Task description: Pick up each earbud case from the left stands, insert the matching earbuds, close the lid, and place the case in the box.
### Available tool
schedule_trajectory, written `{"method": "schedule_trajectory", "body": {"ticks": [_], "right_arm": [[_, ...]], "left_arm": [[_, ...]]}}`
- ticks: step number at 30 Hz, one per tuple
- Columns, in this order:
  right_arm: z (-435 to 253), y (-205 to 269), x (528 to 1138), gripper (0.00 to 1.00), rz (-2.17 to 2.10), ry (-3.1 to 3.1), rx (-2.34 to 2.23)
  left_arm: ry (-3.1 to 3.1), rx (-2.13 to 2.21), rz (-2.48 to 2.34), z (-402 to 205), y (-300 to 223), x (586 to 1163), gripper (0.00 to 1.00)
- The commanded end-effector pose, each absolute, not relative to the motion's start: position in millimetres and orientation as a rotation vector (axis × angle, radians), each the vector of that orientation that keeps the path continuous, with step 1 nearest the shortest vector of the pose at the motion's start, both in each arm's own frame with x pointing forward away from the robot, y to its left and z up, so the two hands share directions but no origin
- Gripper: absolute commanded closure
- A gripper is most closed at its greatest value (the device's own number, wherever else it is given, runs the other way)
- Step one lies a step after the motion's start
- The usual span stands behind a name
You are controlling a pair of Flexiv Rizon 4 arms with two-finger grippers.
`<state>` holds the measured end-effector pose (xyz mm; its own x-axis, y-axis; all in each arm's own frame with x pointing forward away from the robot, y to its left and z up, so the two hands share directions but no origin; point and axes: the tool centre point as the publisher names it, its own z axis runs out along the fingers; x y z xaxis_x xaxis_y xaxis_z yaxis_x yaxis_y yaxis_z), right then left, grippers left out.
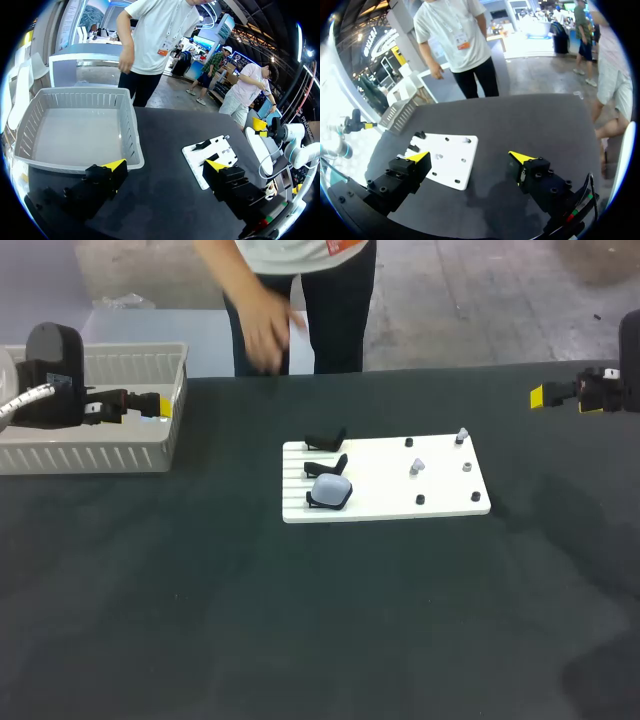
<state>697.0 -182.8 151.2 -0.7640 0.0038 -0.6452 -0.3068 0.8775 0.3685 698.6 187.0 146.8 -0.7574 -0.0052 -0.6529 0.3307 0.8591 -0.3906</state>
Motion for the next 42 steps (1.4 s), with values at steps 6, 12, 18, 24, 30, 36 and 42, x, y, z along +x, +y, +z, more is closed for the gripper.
{"method": "schedule_trajectory", "body": {"ticks": [6,12,18,24,30,36,42], "right_arm": [[150.7,-182.9,697.5,0.0,0.609,2.375,-0.219],[150.7,-182.9,697.5,0.0,0.609,2.375,-0.219],[150.7,-182.9,697.5,0.0,0.609,2.375,-0.219],[150.7,-182.9,697.5,0.0,0.609,2.375,-0.219],[150.7,-182.9,697.5,0.0,0.609,2.375,-0.219],[150.7,-182.9,697.5,0.0,0.609,2.375,-0.219],[150.7,-182.9,697.5,0.0,0.609,2.375,-0.219]], "left_arm": [[2.368,0.231,-0.639,149.1,185.1,699.2,0.0],[2.368,0.231,-0.639,149.1,185.1,699.2,0.0],[2.027,0.667,-0.781,148.2,178.1,692.4,0.0],[1.769,1.044,-0.849,144.4,170.1,689.9,0.0],[1.634,1.196,-0.861,150.4,158.0,684.9,0.0],[1.705,1.221,-0.83,155.2,147.8,681.8,0.0],[1.705,1.221,-0.83,155.2,147.8,681.8,0.0]]}}
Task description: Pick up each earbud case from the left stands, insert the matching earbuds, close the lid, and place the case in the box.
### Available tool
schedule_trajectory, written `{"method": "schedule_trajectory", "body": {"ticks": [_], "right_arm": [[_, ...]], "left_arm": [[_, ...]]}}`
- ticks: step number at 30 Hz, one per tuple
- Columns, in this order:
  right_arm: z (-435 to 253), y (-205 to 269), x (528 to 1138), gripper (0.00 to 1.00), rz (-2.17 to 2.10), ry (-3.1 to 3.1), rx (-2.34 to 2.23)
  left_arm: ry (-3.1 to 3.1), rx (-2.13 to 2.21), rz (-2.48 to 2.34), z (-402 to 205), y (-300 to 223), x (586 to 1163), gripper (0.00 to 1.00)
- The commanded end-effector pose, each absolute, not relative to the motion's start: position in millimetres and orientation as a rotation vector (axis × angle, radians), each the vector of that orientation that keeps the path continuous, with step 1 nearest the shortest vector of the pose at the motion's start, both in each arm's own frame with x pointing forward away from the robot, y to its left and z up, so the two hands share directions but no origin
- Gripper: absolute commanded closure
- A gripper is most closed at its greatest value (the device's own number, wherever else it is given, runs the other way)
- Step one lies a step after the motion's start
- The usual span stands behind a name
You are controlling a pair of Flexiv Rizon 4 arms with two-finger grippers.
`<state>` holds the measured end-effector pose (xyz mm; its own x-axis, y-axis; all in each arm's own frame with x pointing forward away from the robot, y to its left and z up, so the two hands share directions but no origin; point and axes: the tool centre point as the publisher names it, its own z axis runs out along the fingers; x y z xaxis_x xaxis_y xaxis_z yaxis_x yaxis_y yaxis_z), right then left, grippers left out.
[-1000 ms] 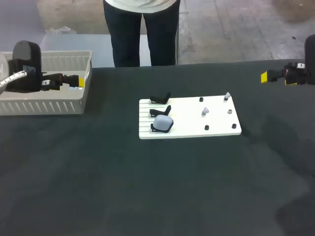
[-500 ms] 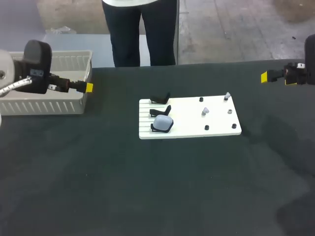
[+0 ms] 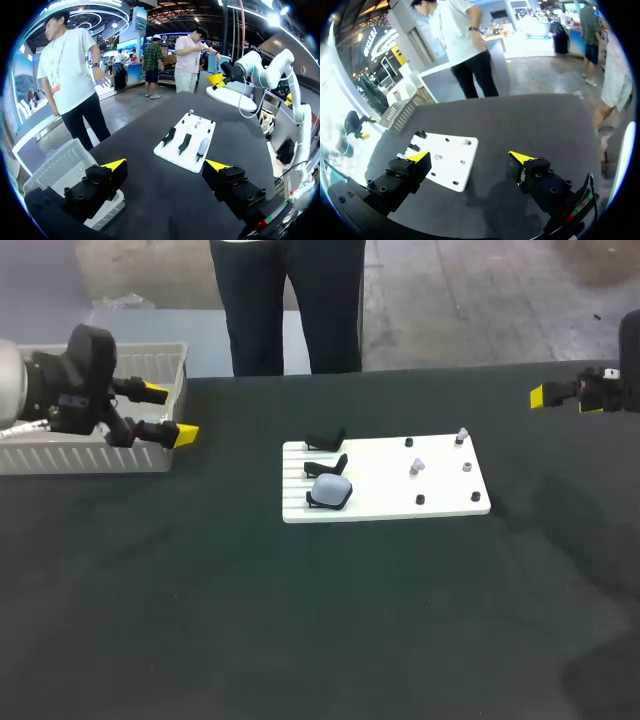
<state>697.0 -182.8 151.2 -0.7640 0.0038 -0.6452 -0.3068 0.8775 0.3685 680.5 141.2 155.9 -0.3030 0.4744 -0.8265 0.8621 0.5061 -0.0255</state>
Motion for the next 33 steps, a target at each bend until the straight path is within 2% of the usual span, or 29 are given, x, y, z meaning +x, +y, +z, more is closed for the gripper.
{"method": "schedule_trajectory", "body": {"ticks": [1,8,20,29,33], "right_arm": [[150.7,-182.9,697.5,0.0,0.609,2.375,-0.219],[150.7,-182.9,697.5,0.0,0.609,2.375,-0.219],[150.7,-182.9,697.5,0.0,0.609,2.375,-0.219],[150.7,-182.9,697.5,0.0,0.609,2.375,-0.219],[150.7,-182.9,697.5,0.0,0.609,2.375,-0.219]], "left_arm": [[1.705,1.221,-0.83,155.2,147.8,681.8,0.0],[1.705,1.221,-0.83,155.2,147.8,681.8,0.0],[1.697,1.261,-0.7,139.5,90.8,649.1,0.0],[1.607,1.395,-0.771,101.2,51.0,651.5,0.0],[1.607,1.395,-0.771,101.2,51.0,651.5,0.0]]}}
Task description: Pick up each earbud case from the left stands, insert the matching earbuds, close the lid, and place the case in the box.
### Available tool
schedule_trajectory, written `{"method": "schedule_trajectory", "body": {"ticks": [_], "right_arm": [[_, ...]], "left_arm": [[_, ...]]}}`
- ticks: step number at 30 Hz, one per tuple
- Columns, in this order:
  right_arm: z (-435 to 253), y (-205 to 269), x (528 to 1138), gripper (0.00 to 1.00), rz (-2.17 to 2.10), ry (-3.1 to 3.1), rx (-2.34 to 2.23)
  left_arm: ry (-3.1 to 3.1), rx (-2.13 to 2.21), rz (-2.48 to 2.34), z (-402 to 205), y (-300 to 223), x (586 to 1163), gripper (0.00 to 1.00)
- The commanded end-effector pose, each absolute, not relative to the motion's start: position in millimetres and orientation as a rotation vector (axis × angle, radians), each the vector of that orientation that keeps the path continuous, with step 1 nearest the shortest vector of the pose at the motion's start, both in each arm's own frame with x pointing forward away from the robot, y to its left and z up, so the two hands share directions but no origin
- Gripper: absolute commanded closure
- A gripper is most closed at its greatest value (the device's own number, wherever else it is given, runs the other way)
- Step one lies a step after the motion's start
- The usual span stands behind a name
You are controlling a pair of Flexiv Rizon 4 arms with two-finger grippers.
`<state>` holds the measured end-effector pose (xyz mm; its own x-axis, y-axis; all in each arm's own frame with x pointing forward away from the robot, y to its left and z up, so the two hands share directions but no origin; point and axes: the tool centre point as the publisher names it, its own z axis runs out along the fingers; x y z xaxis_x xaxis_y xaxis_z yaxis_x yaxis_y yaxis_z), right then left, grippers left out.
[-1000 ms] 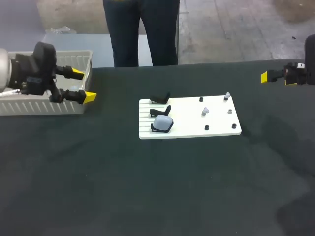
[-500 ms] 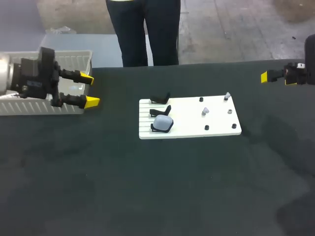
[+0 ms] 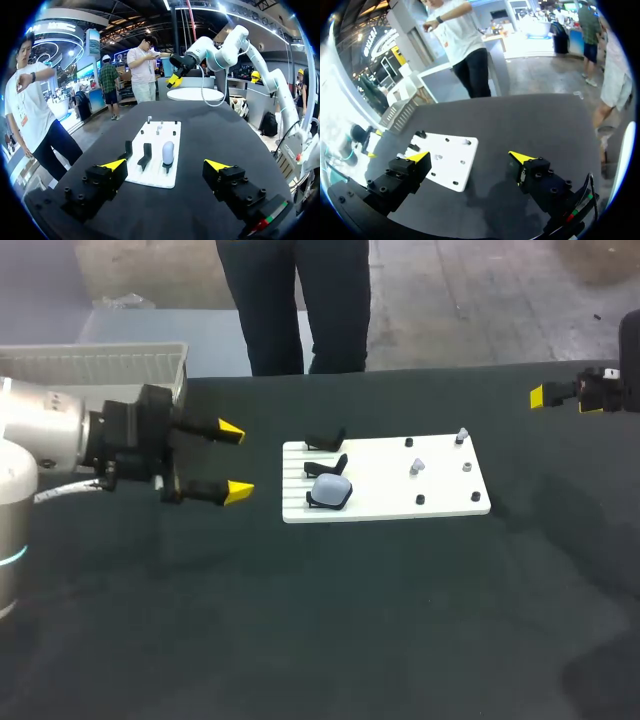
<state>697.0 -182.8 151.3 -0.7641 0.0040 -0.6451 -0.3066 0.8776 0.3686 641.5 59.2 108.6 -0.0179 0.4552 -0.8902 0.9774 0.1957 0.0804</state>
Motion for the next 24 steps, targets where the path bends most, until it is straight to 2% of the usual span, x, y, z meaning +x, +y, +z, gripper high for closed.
{"method": "schedule_trajectory", "body": {"ticks": [1,12,24], "right_arm": [[150.7,-182.9,697.5,0.0,0.609,2.375,-0.219],[150.7,-182.9,697.5,0.0,0.609,2.375,-0.219],[150.7,-182.9,697.5,0.0,0.609,2.375,-0.219]], "left_arm": [[1.607,1.395,-0.771,101.2,51.0,651.5,0.0],[1.607,1.395,-0.771,101.2,51.0,651.5,0.0],[1.546,1.4,-0.837,74.4,34.9,648.8,0.0]]}}
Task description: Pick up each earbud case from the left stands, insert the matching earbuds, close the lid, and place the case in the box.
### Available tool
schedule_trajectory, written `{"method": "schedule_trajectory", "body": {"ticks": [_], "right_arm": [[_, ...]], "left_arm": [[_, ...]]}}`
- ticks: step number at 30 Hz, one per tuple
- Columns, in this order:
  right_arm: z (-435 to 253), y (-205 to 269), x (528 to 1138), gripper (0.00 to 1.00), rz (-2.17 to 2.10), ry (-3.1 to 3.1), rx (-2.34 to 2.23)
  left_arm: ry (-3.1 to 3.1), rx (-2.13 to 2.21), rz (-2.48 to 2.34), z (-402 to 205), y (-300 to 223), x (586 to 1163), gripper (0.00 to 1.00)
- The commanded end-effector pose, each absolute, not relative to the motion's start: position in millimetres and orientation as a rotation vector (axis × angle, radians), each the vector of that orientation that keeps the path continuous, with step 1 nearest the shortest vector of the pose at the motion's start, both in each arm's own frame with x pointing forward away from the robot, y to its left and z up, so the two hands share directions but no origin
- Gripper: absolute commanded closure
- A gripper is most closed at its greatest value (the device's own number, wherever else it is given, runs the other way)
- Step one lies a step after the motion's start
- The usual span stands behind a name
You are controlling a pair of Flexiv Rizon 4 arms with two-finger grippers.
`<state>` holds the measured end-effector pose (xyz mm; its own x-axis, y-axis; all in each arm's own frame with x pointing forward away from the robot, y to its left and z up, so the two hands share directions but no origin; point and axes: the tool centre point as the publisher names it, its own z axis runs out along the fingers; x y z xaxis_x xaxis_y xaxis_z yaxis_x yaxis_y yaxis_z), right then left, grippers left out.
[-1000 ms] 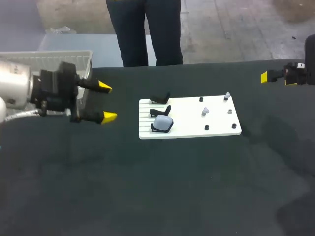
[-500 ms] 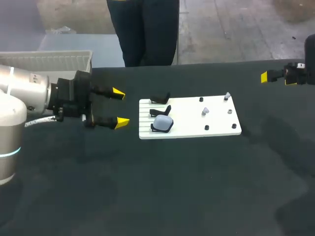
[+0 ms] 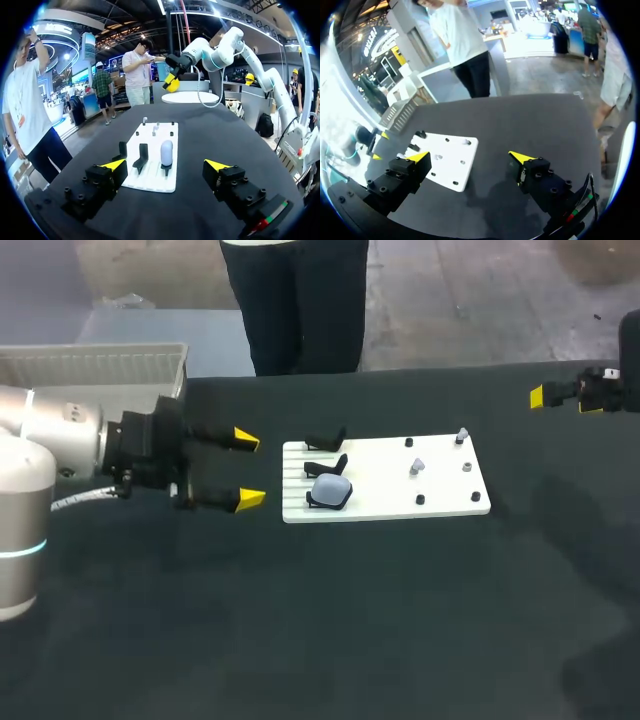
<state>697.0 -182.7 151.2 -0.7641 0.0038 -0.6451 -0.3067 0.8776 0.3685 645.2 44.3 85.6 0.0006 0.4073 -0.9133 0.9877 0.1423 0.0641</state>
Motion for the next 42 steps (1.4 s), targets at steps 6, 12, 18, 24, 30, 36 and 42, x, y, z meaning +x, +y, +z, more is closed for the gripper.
{"method": "schedule_trajectory", "body": {"ticks": [6,12,18,24,30,36,42], "right_arm": [[150.7,-182.9,697.5,0.0,0.609,2.375,-0.219],[150.7,-182.9,697.5,0.0,0.609,2.375,-0.219],[150.7,-182.9,697.5,0.0,0.609,2.375,-0.219],[150.7,-182.9,697.5,0.0,0.609,2.375,-0.219],[150.7,-182.9,697.5,0.0,0.609,2.375,-0.219],[150.7,-182.9,697.5,0.0,0.609,2.375,-0.219],[150.7,-182.9,697.5,0.0,0.609,2.375,-0.219]], "left_arm": [[1.541,1.4,-0.846,65.0,22.3,648.5,0.0],[1.571,1.395,-0.869,52.8,6.9,650.6,0.0],[1.587,1.41,-0.885,45.0,-7.8,651.4,0.0],[1.601,1.408,-0.894,41.1,-20.0,655.1,0.0],[1.587,1.422,-0.903,37.8,-32.1,654.2,0.0],[1.574,1.43,-0.918,32.3,-40.6,658.4,0.03],[1.565,1.425,-0.94,31.4,-45.2,659.4,0.1]]}}
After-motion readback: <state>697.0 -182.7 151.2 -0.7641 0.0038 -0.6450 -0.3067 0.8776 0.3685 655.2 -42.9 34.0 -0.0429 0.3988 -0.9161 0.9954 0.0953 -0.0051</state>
